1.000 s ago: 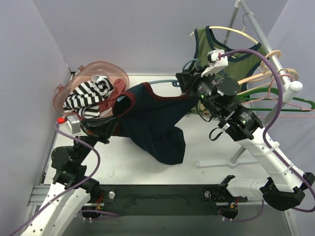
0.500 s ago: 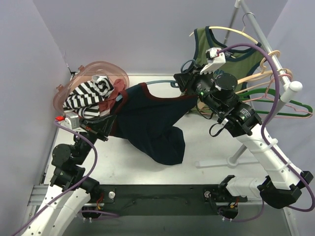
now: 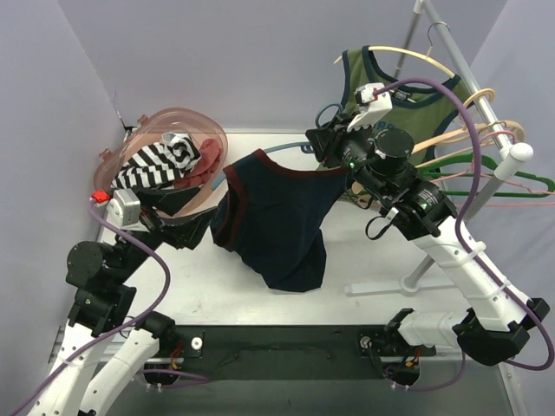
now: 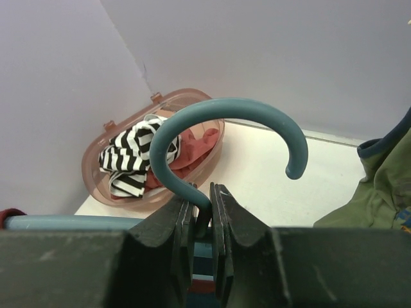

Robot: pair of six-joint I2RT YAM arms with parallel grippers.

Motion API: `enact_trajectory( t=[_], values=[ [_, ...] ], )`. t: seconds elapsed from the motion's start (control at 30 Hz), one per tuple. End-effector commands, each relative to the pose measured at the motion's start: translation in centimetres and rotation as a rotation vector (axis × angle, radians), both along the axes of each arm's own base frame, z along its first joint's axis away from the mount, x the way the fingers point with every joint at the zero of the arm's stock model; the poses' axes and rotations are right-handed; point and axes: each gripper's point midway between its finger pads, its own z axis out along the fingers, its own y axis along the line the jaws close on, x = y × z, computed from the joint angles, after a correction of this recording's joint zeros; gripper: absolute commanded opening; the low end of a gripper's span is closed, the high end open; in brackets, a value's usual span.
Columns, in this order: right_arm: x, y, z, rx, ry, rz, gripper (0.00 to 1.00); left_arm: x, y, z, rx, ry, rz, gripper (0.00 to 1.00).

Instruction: Remove the tank top from the hanger

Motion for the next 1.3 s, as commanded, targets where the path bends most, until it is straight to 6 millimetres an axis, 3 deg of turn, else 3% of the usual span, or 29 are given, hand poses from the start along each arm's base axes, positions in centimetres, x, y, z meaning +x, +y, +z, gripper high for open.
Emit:
enact_trajectory(
  t=[0.0, 0.17, 0.3, 0.47, 0.73, 0.87, 1.0, 1.27],
  values=[
    [0.1, 0.5, 1.6, -0.024, -0.074, -0.051, 0.0, -1.2, -1.3, 0.9, 0.075, 0.002, -0.1, 0.7],
    [0.3, 1.2, 2.2, -0.003, -0.062, -0.076, 0.0, -1.4, -1.9, -0.2, -0.012, 0.017, -0.153, 0.69],
    [0.5, 1.6, 2.2, -0.003, -0.061, -0.113, 0.0, -0.1, -1.2, -1.7, -0.205, 0.143, -0.122, 0.68],
    [0.6, 2.0, 2.4, 0.005, -0.058, -0.133, 0.0, 1.2, 0.3, -0.3, -0.264, 0.11, -0.015, 0.68],
    [0.9, 2.0, 3.0, 0.029, -0.058, -0.183, 0.0, 3.9, 1.5, -1.0, -0.317, 0.115, 0.105, 0.71],
    [1.4, 1.2, 3.1, 0.031, -0.056, -0.249, 0.0, 5.4, 0.5, -3.1, -0.294, 0.147, 0.094, 0.72],
    [1.5, 0.9, 3.4, 0.058, -0.059, -0.264, 0.0, 5.6, 0.3, -2.0, -0.341, 0.075, 0.072, 0.73],
    [1.4, 1.2, 3.3, 0.068, -0.054, -0.252, 0.0, 8.3, -1.6, -1.9, -0.302, 0.077, 0.059, 0.73]
  ],
)
